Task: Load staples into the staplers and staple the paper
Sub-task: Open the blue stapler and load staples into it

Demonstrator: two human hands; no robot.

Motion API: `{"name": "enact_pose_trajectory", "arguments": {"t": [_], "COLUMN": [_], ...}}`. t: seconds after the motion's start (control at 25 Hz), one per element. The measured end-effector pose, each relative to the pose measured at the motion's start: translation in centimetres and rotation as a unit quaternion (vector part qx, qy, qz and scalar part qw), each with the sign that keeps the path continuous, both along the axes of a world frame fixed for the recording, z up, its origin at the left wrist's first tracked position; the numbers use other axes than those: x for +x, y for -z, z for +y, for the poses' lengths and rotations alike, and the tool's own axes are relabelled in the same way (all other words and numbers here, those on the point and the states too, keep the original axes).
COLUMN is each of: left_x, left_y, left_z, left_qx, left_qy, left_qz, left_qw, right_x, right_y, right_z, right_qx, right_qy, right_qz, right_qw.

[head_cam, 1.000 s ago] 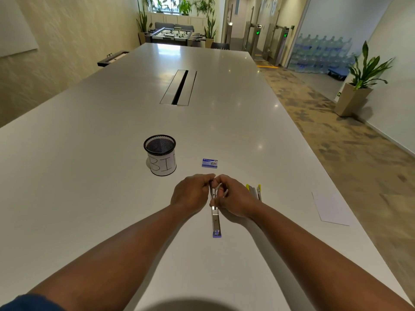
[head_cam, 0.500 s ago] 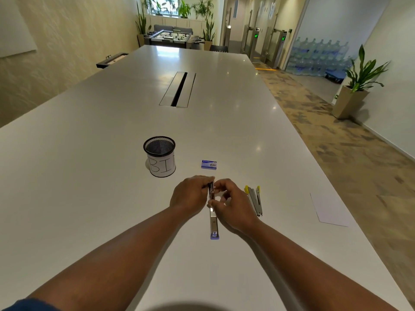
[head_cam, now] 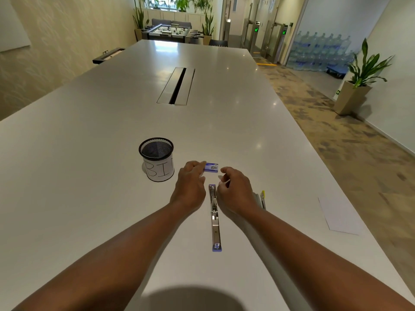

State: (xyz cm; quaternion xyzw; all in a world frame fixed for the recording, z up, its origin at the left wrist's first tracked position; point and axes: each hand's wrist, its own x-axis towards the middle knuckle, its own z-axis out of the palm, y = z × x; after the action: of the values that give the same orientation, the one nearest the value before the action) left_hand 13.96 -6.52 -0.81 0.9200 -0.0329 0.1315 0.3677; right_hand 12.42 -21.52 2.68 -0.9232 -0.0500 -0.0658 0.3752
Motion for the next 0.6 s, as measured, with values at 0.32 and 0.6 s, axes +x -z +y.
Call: {"name": "enact_pose_trajectory", "arguments": {"t": [0.32, 0.6], "left_x": [4.9, 5.8], "left_y": [0.0, 0.5], "left_z": [0.0, 0.1], "left_qx": [0.01, 0.003], "left_qy": [0.046, 0.075], "left_qz": [0.029, 0.02], "left_qw": [0.998, 0.997], "right_x": [6.9, 8.8], "right_y": [-1.3, -0.8], "right_z": [-1.0, -1.8], "right_qx": [-0.135, -0.062], "right_qy": [-0.073, -0.095], "right_qz": [0.103, 0.121], "right_qw": [0.983, 0.986]}}
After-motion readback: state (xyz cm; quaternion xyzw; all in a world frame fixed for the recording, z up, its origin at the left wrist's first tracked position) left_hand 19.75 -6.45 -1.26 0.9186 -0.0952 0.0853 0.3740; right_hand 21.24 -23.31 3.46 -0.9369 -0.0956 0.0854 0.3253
